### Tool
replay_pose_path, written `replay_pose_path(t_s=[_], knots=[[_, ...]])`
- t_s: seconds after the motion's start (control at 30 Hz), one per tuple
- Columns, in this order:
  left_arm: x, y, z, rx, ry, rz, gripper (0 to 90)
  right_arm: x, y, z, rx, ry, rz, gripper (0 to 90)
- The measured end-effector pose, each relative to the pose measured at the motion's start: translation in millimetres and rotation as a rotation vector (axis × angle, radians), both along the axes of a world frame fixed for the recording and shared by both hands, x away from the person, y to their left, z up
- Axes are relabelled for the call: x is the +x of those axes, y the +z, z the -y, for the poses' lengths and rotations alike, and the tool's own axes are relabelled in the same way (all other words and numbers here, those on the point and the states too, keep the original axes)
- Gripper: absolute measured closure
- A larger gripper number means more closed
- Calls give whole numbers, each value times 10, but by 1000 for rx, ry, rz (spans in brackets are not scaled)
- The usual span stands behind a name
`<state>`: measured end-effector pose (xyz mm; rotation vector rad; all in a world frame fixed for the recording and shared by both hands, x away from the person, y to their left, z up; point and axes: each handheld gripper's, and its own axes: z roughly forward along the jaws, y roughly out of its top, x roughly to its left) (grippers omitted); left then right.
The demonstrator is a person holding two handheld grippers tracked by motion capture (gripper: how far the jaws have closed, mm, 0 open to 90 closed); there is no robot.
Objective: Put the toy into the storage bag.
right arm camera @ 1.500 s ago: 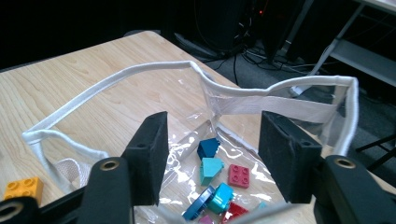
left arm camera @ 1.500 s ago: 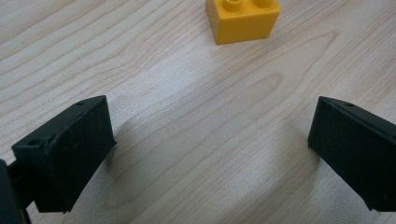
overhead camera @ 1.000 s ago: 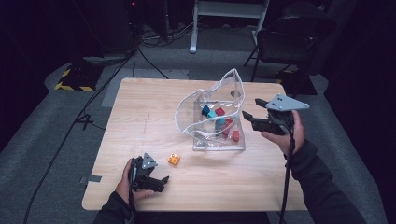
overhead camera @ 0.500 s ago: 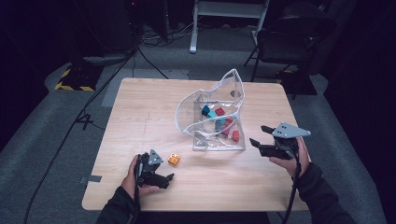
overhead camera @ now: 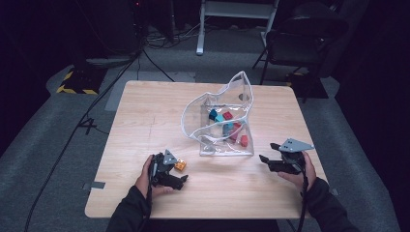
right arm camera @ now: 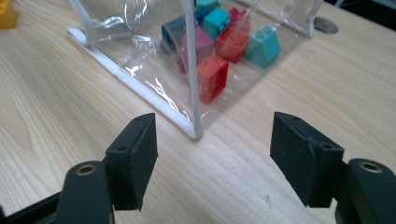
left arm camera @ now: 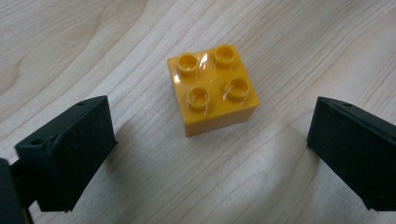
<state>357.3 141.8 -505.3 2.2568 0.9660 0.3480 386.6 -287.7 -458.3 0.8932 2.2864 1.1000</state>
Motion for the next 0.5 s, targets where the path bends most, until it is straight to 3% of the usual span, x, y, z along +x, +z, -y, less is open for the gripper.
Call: replay_pose_path(t_s=[0.27, 0.43, 0.5], knots=[[6, 24, 88, -33, -5, 42, 278, 28, -153, 51, 7, -17, -30, 328], [10, 31, 78, -47, 2, 64, 580, 33, -237, 62, 6, -25, -43, 328], [11, 31, 82, -46, 1, 66, 585, 31, -265, 66, 3, -27, -48, 327]])
